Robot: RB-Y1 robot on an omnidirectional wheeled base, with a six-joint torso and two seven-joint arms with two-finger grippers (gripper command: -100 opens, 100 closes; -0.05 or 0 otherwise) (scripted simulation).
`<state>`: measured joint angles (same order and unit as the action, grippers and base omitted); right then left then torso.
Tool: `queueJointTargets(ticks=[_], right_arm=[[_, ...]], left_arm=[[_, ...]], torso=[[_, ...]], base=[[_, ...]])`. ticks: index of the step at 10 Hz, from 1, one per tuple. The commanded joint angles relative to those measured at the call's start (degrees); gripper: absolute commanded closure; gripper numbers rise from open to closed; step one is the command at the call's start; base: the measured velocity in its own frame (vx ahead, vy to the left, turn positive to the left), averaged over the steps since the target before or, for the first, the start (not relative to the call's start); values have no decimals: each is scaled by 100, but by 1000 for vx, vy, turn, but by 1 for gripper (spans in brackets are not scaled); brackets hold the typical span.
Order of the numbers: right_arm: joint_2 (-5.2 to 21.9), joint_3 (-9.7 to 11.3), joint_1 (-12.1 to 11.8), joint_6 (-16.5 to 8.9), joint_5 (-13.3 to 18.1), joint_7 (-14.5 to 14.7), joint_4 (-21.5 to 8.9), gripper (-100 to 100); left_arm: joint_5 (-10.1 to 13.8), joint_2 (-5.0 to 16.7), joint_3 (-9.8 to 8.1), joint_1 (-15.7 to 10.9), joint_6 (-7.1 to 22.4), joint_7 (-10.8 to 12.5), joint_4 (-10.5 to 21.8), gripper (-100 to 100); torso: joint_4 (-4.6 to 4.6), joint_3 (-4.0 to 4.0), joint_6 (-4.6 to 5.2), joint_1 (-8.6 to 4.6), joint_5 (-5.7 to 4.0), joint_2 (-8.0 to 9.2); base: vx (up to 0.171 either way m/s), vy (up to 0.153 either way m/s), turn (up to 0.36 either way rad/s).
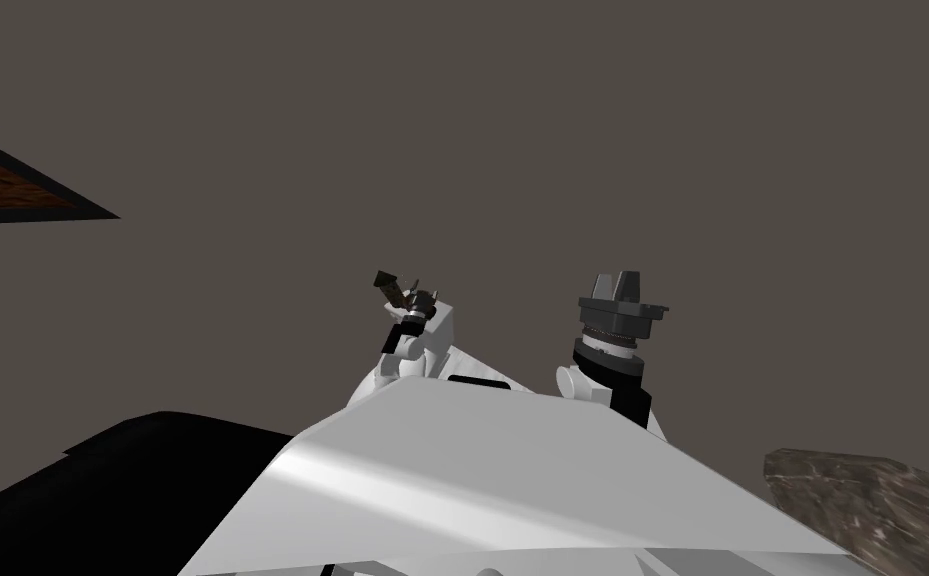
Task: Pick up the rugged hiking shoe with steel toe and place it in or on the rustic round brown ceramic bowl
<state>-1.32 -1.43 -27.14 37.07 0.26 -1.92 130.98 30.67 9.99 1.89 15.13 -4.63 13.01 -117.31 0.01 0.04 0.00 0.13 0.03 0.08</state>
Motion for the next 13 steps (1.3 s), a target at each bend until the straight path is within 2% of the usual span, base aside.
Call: queueJointTargets(ticks=[1, 3, 4, 8, 9, 11, 12, 13], right_arm=[[0, 0, 0, 0, 0, 0, 0, 0], [0, 0, 0, 0, 0, 0, 0, 0], [0, 0, 0, 0, 0, 0, 0, 0], [0, 0, 0, 0, 0, 0, 0, 0], [0, 0, 1, 0, 0, 0, 0, 0], [0, 0, 0, 0, 0, 0, 0, 0], [0, 0, 0, 0, 0, 0, 0, 0], [0, 0, 0, 0, 0, 0, 0, 0]], left_arm=[[94, 24, -27, -117, 286, 142, 104, -100], [169, 83, -64, -223, 609, 305, 229, -100], [169, 83, -64, -223, 625, 305, 229, -100], [225, 205, -175, -408, 1261, 607, 480, -100], [225, 205, -175, -408, 1295, 607, 480, -100], [224, 259, -238, -485, 1621, 746, 604, -100], [224, 259, -238, -485, 1621, 746, 604, -100], [220, 283, -269, -517, 1777, 811, 665, -100]], torso=[[0, 0, 0, 0, 0, 0], [1, 4, 0, 3, 1, 7], [2, 6, 0, 4, 1, 9], [3, 7, 0, 9, 2, 12], [4, 10, -1, 12, 3, 16], [3, 6, 0, 3, 1, 10], [3, 7, 0, 5, 1, 11], [3, 6, -1, 2, 1, 9]], base=[[-32, 32, -20], [-45, 38, -29], [-35, 30, -11], [-49, 43, -39], [-49, 42, -16], [-45, 36, -37], [-41, 34, -19], [-49, 27, -28]])
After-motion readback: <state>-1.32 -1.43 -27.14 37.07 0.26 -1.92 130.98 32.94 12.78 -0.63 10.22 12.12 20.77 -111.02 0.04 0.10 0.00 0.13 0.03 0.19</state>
